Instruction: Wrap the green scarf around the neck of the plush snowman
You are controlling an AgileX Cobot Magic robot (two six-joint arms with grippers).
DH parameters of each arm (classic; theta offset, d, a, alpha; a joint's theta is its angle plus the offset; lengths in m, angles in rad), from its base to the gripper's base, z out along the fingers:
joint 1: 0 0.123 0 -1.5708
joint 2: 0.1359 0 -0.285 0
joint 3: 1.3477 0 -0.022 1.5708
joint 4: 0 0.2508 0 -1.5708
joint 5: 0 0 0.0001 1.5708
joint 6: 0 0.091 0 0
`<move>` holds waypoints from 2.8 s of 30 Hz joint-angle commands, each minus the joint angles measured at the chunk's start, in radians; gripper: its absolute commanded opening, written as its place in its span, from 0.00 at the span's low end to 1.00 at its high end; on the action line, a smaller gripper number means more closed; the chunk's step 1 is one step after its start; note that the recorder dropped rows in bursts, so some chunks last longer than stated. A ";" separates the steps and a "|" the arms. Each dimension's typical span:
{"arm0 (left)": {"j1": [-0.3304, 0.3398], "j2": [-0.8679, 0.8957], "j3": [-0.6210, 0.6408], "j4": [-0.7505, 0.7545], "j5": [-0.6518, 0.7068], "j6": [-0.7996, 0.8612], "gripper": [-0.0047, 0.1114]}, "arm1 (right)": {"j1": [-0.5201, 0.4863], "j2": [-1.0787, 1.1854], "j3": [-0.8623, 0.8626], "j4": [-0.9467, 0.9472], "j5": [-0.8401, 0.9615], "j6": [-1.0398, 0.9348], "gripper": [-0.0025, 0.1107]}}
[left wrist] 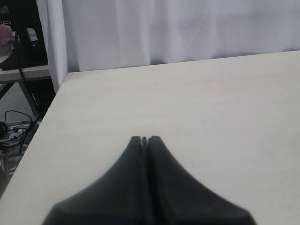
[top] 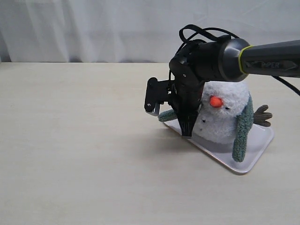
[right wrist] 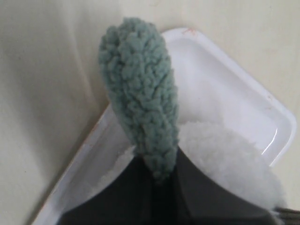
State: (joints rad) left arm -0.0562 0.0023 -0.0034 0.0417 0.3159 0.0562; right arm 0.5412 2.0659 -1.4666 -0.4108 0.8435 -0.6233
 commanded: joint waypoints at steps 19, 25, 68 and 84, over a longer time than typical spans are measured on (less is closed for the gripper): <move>-0.004 -0.002 0.003 -0.003 -0.007 0.002 0.04 | -0.003 -0.226 0.005 0.036 0.002 0.063 0.54; -0.004 -0.002 0.003 -0.003 -0.007 0.002 0.04 | -0.003 -0.278 0.005 0.084 0.029 0.063 0.54; -0.039 -0.002 0.003 -0.003 -0.007 0.002 0.04 | -0.237 0.048 -0.336 0.329 0.290 0.587 0.06; -0.039 -0.002 0.003 -0.003 -0.007 0.002 0.04 | -0.197 -0.093 -0.359 0.477 0.289 0.347 0.18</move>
State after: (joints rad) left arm -0.0918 0.0023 -0.0034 0.0417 0.3159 0.0562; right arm 0.3204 2.0069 -1.8238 0.0684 1.1238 -0.2402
